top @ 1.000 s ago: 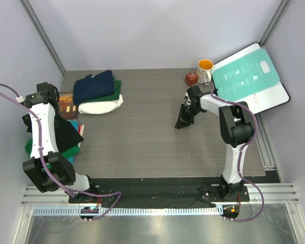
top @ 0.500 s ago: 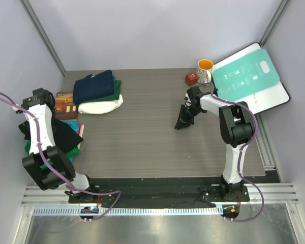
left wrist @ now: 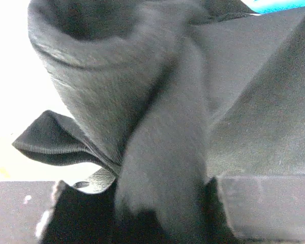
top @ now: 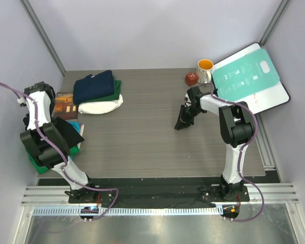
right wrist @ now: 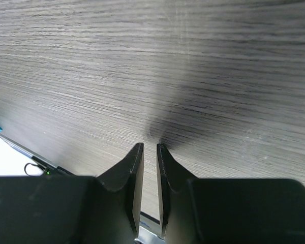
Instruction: Fold and stack the t-shirts
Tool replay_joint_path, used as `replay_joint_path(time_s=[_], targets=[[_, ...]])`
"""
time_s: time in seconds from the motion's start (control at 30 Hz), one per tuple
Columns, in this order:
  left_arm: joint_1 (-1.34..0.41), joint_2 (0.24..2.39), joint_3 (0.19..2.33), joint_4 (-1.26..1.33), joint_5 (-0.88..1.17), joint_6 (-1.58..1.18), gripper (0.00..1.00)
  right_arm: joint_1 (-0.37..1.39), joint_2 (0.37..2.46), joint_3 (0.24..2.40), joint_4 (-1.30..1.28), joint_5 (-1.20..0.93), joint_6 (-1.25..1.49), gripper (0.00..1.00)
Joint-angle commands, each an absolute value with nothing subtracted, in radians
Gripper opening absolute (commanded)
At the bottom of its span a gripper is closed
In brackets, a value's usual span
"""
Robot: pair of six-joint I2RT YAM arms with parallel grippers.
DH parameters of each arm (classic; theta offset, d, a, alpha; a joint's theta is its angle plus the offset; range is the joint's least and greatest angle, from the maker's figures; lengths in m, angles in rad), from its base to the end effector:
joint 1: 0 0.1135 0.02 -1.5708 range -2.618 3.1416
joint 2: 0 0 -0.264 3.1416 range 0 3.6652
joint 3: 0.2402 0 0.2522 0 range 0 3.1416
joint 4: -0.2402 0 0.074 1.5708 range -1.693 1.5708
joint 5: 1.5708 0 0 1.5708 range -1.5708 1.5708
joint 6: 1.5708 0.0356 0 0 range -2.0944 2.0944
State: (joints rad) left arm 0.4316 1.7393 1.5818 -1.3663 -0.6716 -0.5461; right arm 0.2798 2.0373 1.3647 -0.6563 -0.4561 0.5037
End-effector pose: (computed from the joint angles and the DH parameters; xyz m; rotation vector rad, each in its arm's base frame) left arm 0.2818 0.1541 0.2928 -1.3782 2.5407 1.0032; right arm 0.3735 0.1236 0.1407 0.2506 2.9850 0.7812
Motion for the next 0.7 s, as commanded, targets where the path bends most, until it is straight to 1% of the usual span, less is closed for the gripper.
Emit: replay_joint_path(time_s=[0.0,0.03,0.07,0.13,0.23,0.37,0.47,0.67], targets=[[0.436,1.662,1.608,-1.476,-0.718,-0.584,0.34,0.281,2.002,1.387,-0.661,-0.462,0.508,0.22],[0.436,1.639,1.597,-1.477,-0.710,-0.586,0.42,0.282,2.005,1.388,-0.661,-0.459,0.506,0.22],[0.436,1.599,1.579,-1.485,-0.704,-0.586,0.46,0.279,2.011,1.396,-0.669,-0.460,0.499,0.22],[0.434,1.548,1.556,-1.489,-0.677,-0.583,0.48,0.276,2.016,1.402,-0.678,-0.450,0.495,0.22],[0.436,1.461,1.523,-1.488,-0.693,-0.586,0.51,0.268,2.022,1.408,-0.680,-0.449,0.497,0.21],[0.434,1.417,1.543,-1.511,-0.756,-0.614,0.52,0.268,2.049,1.419,-0.681,-0.466,0.502,0.21],[0.425,1.407,1.549,-1.487,-0.755,-0.609,0.52,0.268,2.054,1.420,-0.680,-0.465,0.505,0.22],[0.400,1.401,1.436,-1.396,-0.646,-0.566,0.51,0.268,2.040,1.416,-0.680,-0.449,0.505,0.21]])
